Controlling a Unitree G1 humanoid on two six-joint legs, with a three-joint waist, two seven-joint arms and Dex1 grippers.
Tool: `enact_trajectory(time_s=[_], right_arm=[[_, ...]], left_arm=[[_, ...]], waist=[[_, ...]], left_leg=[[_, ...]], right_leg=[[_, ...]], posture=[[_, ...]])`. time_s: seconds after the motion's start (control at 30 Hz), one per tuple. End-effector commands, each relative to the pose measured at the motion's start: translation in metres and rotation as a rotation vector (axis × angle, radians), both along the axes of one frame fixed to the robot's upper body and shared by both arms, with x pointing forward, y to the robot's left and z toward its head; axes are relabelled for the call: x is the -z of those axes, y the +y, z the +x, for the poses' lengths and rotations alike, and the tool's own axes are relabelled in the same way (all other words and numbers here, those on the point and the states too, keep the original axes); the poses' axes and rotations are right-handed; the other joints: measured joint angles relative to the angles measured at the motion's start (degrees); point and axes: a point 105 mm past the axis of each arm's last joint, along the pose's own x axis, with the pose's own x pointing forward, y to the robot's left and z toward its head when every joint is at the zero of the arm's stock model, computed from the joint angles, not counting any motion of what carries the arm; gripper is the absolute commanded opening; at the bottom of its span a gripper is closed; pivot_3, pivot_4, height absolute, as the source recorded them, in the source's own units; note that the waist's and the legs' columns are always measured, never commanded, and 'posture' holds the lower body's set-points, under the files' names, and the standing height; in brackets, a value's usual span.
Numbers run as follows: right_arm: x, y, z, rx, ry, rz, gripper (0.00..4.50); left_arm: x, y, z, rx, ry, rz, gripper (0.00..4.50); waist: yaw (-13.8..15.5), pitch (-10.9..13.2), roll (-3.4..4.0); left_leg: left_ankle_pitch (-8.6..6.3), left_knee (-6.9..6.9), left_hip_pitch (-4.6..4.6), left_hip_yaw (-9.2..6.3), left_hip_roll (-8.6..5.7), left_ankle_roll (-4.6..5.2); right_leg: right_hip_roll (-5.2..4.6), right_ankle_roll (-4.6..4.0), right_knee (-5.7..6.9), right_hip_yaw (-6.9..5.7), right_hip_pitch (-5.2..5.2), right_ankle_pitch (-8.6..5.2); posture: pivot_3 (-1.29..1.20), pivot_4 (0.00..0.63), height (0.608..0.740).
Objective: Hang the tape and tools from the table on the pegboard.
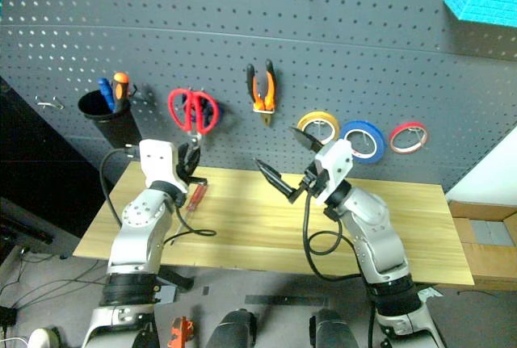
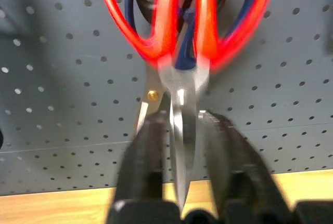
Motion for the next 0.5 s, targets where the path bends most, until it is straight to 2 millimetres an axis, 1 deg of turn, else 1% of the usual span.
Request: enact_trajectory(time_s=[0.03, 0.07, 0.13, 0.2, 0.23, 0.3, 0.37, 0.43, 0.5], right_arm=[[-0.013, -0.003, -0.003, -0.001, -0.049, 0.024, 4.5], [-0.013, -0.003, -0.003, -0.002, -0.048, 0.024, 4.5], [-0.013, -0.003, -0.003, -0.003, -0.047, 0.023, 4.5], [-0.012, -0.002, -0.005, -0.011, -0.047, 0.014, 4.5], [-0.011, -0.001, -0.006, -0.018, -0.047, 0.006, 4.5], [-0.008, 0.001, -0.008, -0.032, -0.043, -0.011, 4.5], [0.001, 0.006, -0.01, -0.042, -0.022, -0.055, 4.5], [0.007, 0.009, -0.012, -0.054, 0.001, -0.075, 4.5], [0.01, 0.01, -0.014, -0.064, 0.012, -0.082, 4.5]], left_arm=[[-0.014, -0.003, 0.0, 0.02, -0.048, 0.012, 2.55], [-0.012, -0.004, -0.001, 0.023, -0.045, 0.011, 2.96], [-0.01, -0.005, -0.002, 0.025, -0.04, 0.01, 3.62], [-0.004, -0.004, -0.006, 0.013, -0.022, 0.012, 4.33], [0.001, -0.002, -0.008, 0.0, -0.005, 0.014, 4.46], [0.011, -0.001, -0.013, -0.019, 0.029, 0.007, 4.46], [0.028, 0.0, -0.024, -0.032, 0.082, 0.005, 4.46], [0.039, 0.002, -0.034, -0.045, 0.121, 0.008, 4.46], [0.044, 0.006, -0.039, -0.061, 0.14, 0.014, 4.46]], waist=[[0.0, 0.0, 0.0], [0.0, 0.0, 0.0], [-0.01, 0.0, 0.0], [-0.01, 0.0, 0.0], [-0.02, 0.0, 0.0], [-0.06, 0.0, 0.0], [-0.08, 0.0, 0.0], [-0.09, 0.01, 0.02], [-0.06, 0.02, 0.02]], left_leg=[[0.0, 0.01, 0.0, 0.0, 0.0, 0.0], [0.0, 0.01, 0.0, 0.0, 0.0, 0.0], [0.0, 0.01, 0.0, 0.0, 0.0, 0.0], [0.0, 0.01, 0.0, 0.0, 0.0, 0.0], [0.0, 0.0, 0.0, 0.0, 0.0, 0.0], [0.0, 0.0, 0.0, 0.01, 0.0, 0.0], [0.0, -0.01, 0.0, 0.0, 0.0, 0.0], [-0.01, -0.04, 0.01, 0.0, 0.01, 0.01], [-0.01, -0.04, 0.01, 0.0, 0.02, 0.01]], right_leg=[[0.0, 0.0, 0.0, 0.0, 0.0, 0.0], [0.0, 0.0, 0.0, 0.0, 0.0, 0.0], [0.0, 0.0, 0.0, 0.0, 0.0, 0.0], [0.0, 0.0, 0.0, 0.0, 0.0, 0.0], [0.0, 0.0, 0.0, 0.0, 0.0, 0.0], [-0.01, 0.0, -0.01, 0.02, 0.0, 0.0], [-0.01, 0.0, -0.01, 0.01, 0.0, 0.0], [-0.01, 0.0, -0.02, 0.03, 0.0, -0.01], [-0.01, 0.0, -0.02, 0.02, -0.01, -0.01]], posture=[[0.16, 0.119, 0.74], [0.16, 0.12, 0.74], [0.16, 0.122, 0.74], [0.16, 0.125, 0.74], [0.16, 0.127, 0.74], [0.16, 0.135, 0.74], [0.17, 0.144, 0.74], [0.17, 0.152, 0.74], [0.17, 0.158, 0.74]])
